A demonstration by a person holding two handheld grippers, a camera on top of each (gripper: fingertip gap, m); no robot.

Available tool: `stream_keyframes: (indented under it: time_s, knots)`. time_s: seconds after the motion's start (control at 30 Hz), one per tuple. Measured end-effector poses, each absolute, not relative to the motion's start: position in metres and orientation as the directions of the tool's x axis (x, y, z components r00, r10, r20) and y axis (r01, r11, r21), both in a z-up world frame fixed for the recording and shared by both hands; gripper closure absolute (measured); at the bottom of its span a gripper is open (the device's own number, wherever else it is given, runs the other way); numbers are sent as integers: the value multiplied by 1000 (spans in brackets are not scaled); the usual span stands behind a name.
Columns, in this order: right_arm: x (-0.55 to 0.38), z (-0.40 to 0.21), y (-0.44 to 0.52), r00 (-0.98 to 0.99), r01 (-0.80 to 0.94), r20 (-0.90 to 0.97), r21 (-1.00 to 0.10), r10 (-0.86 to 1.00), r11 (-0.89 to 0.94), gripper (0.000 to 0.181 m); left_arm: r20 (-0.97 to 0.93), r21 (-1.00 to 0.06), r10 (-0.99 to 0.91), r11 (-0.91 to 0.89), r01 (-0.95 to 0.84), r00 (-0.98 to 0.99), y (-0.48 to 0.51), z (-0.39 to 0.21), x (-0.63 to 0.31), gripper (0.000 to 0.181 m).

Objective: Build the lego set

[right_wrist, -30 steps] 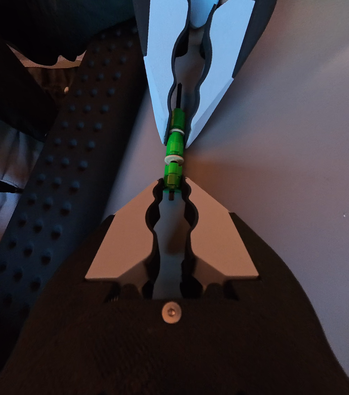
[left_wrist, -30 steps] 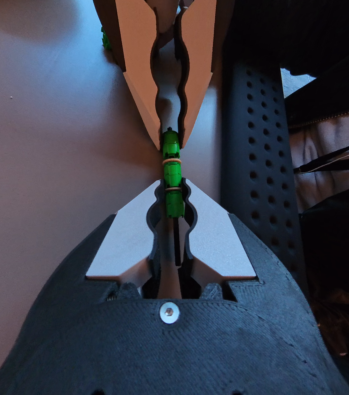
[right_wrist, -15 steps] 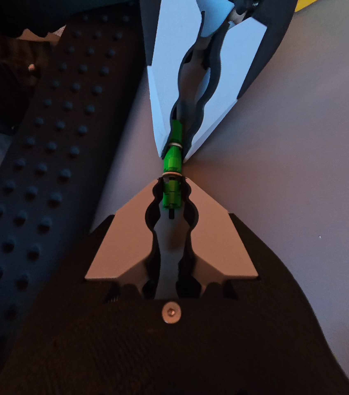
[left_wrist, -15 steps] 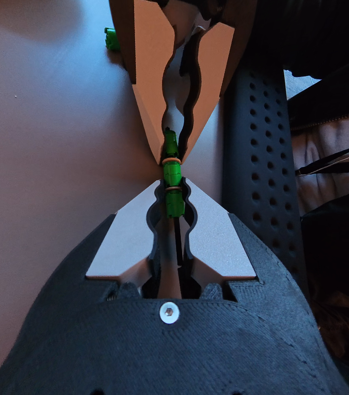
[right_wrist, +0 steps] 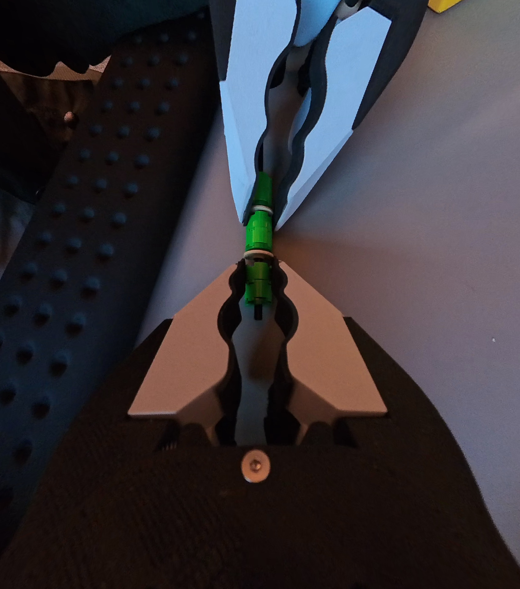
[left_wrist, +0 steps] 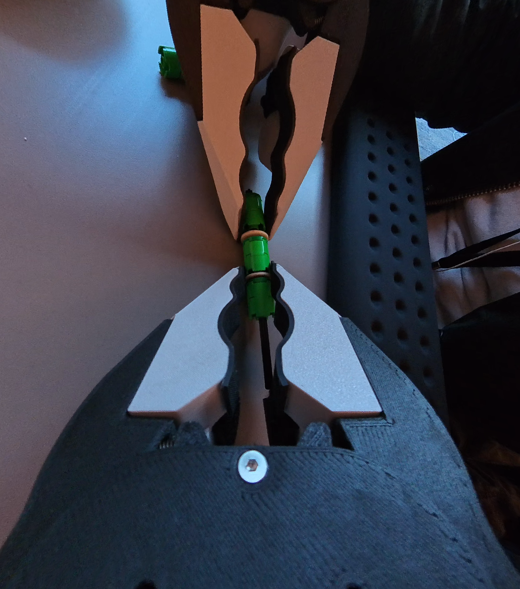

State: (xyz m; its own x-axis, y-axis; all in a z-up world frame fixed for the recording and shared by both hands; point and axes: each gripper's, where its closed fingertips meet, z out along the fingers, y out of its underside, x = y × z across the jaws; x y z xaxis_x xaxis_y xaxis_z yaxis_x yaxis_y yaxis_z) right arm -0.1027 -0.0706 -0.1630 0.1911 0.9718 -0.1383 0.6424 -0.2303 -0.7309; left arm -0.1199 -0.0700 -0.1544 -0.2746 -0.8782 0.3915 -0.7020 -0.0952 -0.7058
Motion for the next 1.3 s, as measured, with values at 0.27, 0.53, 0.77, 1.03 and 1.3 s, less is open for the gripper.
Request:
stream_keyframes:
  time_s: [0.27, 0.53, 0.77, 1.03, 1.3]
  knots:
    - [-101, -163, -72, 188, 637, -147, -734, 971, -235, 162, 396, -706, -875, -98, -701, -277, -70, -154, -121, 165]
    - [-99, -163, -73, 188, 632, -156, -736, 970, -241, 162, 401, -708, -872, -102, -699, -279, -71, -152, -121, 165]
    - [-96, -163, -74, 190, 631, -167, -734, 967, -251, 162, 414, -714, -865, -114, -691, -285, -71, -150, -121, 166]
    - [-39, -162, -69, 296, 625, -161, -713, 942, -318, 164, 470, -825, -836, -302, -477, -284, -40, -112, -179, 181]
    - [-45, -162, -62, 300, 654, -118, -697, 946, -295, 165, 458, -762, -855, -236, -603, -244, -48, -136, -169, 170]
